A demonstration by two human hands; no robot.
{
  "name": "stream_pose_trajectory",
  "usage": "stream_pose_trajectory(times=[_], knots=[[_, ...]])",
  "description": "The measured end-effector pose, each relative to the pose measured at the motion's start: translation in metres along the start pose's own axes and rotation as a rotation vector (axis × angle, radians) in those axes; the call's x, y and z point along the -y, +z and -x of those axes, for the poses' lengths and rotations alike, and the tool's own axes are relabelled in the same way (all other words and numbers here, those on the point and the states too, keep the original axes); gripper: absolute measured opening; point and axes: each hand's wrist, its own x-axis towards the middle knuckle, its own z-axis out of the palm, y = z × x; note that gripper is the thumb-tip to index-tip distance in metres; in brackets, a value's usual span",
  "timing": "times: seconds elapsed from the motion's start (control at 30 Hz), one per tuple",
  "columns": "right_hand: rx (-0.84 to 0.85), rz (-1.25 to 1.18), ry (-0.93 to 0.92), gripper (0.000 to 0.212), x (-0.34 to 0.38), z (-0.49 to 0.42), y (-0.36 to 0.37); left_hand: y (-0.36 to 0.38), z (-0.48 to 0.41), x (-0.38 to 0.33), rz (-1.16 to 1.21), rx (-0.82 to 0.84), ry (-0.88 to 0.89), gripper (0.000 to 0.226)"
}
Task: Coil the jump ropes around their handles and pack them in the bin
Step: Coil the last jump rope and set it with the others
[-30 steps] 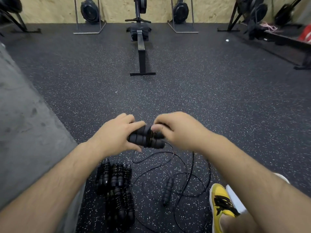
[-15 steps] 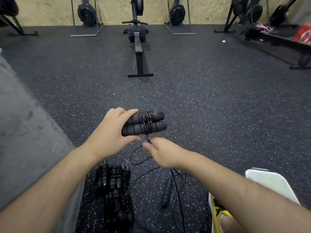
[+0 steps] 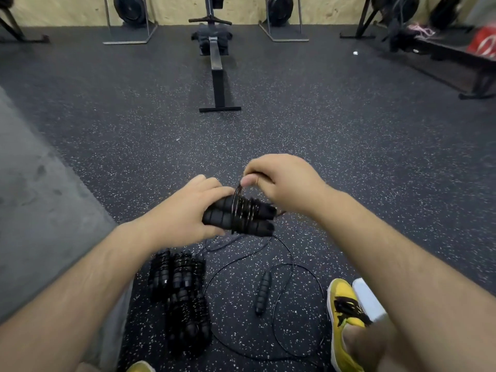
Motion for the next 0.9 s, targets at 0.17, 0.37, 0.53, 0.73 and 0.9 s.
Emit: stream_pose_trajectory(times=[0.17, 0.37, 0.53, 0.73, 0.9], knots=[[0.118, -0.575, 0.205, 0.019, -0.026, -0.001, 0.017, -0.014, 0.007, -0.022, 0.363, -0.051, -0.079, 0.071], [0.429, -0.265, 0.233, 0.03, 0.024, 0.017, 0.063, -0.007, 0.003, -0.015, 0.307, -0.283, -0.245, 0.065], [0.514, -0.187, 0.091, 0.03, 0.067, 0.037, 0.045, -0.012, -0.001, 0.021, -0.035, -0.288, -0.347, 0.06], [0.044, 0.155, -0.013, 0.024, 0.043, 0.015, -0.001, -0.002, 0.004, 0.008, 0.033, -0.062, -0.162, 0.058], [-0.013, -0.076, -0.001, 0.017, -0.008, -0.007, 0.002, -0.01, 0.015, -0.024, 0.3, 0.009, -0.098, 0.062]])
